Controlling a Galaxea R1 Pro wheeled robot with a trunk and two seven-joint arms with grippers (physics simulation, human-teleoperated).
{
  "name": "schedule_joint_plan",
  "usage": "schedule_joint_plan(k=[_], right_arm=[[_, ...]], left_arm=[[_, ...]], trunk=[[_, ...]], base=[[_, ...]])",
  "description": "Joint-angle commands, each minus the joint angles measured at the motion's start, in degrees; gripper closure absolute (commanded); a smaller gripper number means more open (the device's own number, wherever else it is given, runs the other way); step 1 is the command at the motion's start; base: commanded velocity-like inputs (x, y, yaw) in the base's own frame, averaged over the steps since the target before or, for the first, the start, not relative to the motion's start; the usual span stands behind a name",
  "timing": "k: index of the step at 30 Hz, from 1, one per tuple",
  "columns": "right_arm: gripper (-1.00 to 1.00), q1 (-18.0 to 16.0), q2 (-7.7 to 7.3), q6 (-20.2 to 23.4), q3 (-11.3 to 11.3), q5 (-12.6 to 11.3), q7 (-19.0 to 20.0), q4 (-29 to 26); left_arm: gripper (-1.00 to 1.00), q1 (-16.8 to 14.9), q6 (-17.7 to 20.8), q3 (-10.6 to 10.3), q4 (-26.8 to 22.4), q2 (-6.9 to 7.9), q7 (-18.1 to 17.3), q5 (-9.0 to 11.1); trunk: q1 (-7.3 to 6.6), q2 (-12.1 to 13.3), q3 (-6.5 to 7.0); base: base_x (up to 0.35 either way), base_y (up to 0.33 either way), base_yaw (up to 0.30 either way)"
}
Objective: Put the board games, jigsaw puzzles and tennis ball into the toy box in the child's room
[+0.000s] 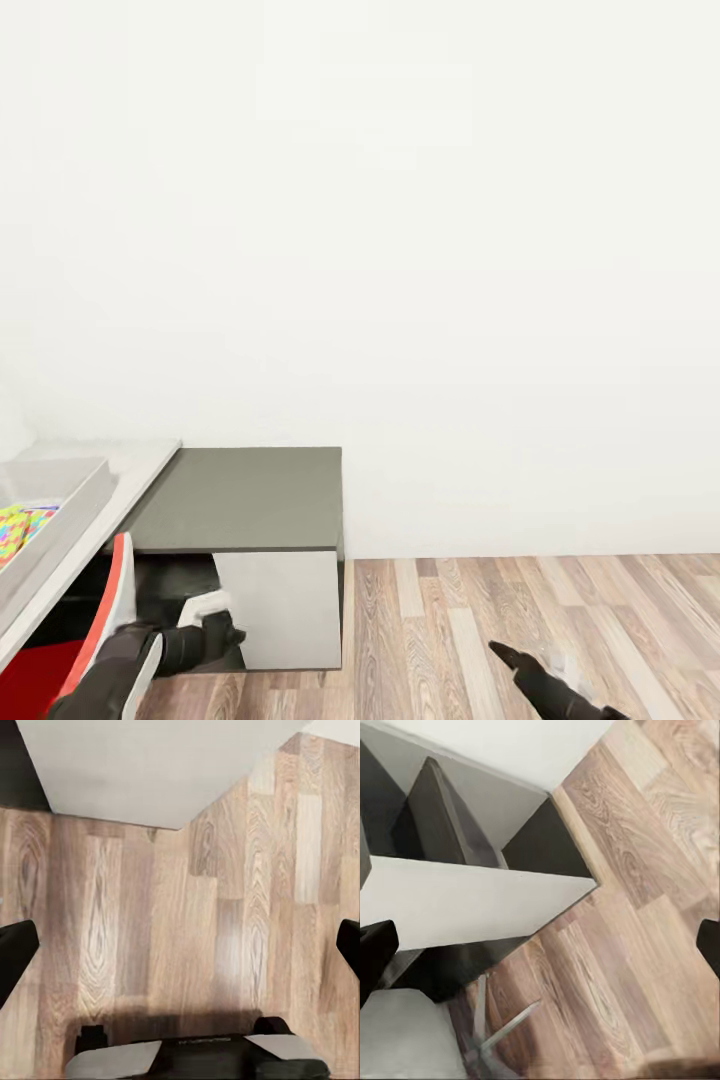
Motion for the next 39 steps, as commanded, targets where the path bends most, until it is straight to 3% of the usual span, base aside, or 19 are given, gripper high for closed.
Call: schedule_joint_plan(k=[1,2,5,8,11,14,18,22,29,32,39], right_arm=[[-1.00,-0.02,-0.20,-1.14,-0.16,2.57,-1.59,4.96],[-1.00,0.00,-0.38,-3.01,-0.17,5.51,-2.98,9.14],[-1.00,0.02,-0.51,-8.84,-0.23,12.43,-5.50,17.92],[-1.00,0.03,-0.22,-19.89,-0.21,21.79,-9.96,31.18],[-1.00,-0.05,0.06,-28.37,-0.19,27.87,-16.01,40.45],[-1.00,0.16,0.32,-33.85,-0.21,31.45,-22.79,44.47],[-1.00,3.61,0.49,-36.32,-0.25,33.06,-27.49,45.97],[-1.00,6.04,0.37,-36.81,-0.26,33.57,-28.33,46.23],[-1.00,7.73,0.02,-36.99,-0.19,33.80,-28.99,46.35],[-1.00,7.82,0.00,-36.98,-0.14,33.94,-29.12,46.35],[-1.00,7.86,0.64,-36.86,-0.30,39.51,-29.24,46.36]], left_arm=[[-1.00,-0.06,-4.15,-0.56,6.66,-0.58,4.60,-0.29],[-1.00,-0.06,-8.34,-1.06,12.46,-0.94,8.90,-0.30],[-1.00,-0.06,-18.77,-1.55,23.97,-1.29,17.09,-0.24],[-1.00,0.04,-33.33,-1.76,38.73,-1.58,26.26,-0.11],[-1.00,1.45,-39.46,-1.74,45.69,-1.49,29.54,-0.02],[-1.00,5.48,-41.88,-1.83,47.77,-1.26,30.52,-0.12],[-1.00,9.94,-42.85,-2.07,48.55,-1.13,30.81,-0.21],[-1.00,12.33,-43.01,-2.23,48.68,-1.12,30.87,-0.58],[-1.00,15.09,-43.09,-2.35,48.75,-0.90,31.07,-5.29],[-1.00,15.67,-43.06,-2.40,48.78,-0.89,31.10,-6.21],[-1.00,16.79,-42.91,-2.32,48.88,-1.02,31.16,-6.54]], trunk=[[0.03,-0.12,-0.08],[0.03,-0.12,-0.08],[0.03,-0.12,-0.08],[0.03,-0.12,-0.08],[0.03,-0.12,-0.08],[0.03,-0.12,-0.08],[0.03,-0.12,-0.10],[0.03,-0.12,-0.30],[0.03,-0.12,-0.80],[0.03,-0.12,-0.85],[0.03,-0.12,-0.87]], base=[[0.000,0.000,0.000],[0.000,0.000,0.000],[0.000,0.000,0.000],[0.000,0.000,0.000],[0.000,0.000,0.000],[0.000,0.000,0.000],[0.000,0.000,0.000],[0.000,0.000,0.000],[0.000,0.000,0.000],[0.000,0.000,0.000],[0.000,0.000,0.000]])
